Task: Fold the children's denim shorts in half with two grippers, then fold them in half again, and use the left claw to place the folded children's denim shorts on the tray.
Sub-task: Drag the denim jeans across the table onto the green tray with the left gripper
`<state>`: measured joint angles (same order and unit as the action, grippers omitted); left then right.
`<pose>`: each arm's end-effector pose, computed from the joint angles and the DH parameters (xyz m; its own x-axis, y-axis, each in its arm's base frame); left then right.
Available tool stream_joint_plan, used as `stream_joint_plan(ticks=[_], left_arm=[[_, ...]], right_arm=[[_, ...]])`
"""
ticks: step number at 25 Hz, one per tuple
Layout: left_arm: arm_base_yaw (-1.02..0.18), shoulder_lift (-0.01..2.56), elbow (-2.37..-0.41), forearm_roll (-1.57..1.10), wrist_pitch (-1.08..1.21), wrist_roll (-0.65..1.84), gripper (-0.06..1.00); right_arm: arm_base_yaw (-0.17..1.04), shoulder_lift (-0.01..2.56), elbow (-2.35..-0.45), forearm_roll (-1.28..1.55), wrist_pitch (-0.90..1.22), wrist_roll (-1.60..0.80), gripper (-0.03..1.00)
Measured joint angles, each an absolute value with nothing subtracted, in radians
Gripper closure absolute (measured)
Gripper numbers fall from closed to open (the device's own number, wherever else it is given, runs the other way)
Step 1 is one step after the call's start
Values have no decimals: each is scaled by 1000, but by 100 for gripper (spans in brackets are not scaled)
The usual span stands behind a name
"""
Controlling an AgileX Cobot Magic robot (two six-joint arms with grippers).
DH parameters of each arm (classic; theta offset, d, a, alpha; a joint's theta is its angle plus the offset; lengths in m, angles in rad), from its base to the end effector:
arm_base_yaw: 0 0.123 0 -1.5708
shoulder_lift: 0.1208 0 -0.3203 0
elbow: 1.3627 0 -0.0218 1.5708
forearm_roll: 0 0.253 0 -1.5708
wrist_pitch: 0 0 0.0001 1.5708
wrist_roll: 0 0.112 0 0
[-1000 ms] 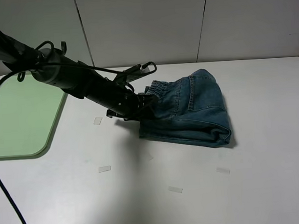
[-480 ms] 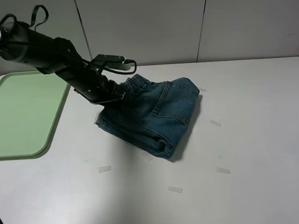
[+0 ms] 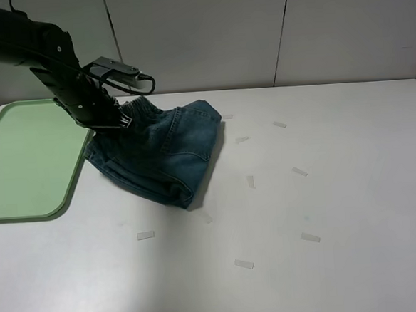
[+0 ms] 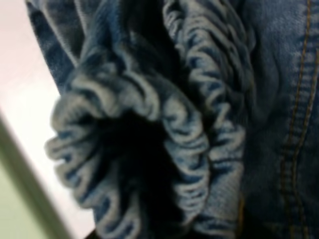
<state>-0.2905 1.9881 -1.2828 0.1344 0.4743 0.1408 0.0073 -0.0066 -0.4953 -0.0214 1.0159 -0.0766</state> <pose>0.4185 -0.1179 0.1701 -0.7536 0.4936 -0.4341 0.4686 0.8665 0.1718 -0.0181 -0.0022 0.2718 -0.4130 -0.0908 -0.9062 -0.0271 0.9958 -0.0874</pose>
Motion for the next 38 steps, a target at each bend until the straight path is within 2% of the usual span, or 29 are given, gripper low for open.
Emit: stream_joint_plan(ticks=[11, 19, 38], left_arm=[[-280, 1974, -1378, 480, 627, 9, 72], [-273, 1964, -1385, 608, 722, -13, 72], [-29, 1964, -1385, 755, 716, -190, 72]], right_arm=[[7, -7, -495, -21, 1016, -77, 27], [7, -7, -495, -21, 1016, -77, 27], [7, -7, -495, -20, 1016, -77, 27]])
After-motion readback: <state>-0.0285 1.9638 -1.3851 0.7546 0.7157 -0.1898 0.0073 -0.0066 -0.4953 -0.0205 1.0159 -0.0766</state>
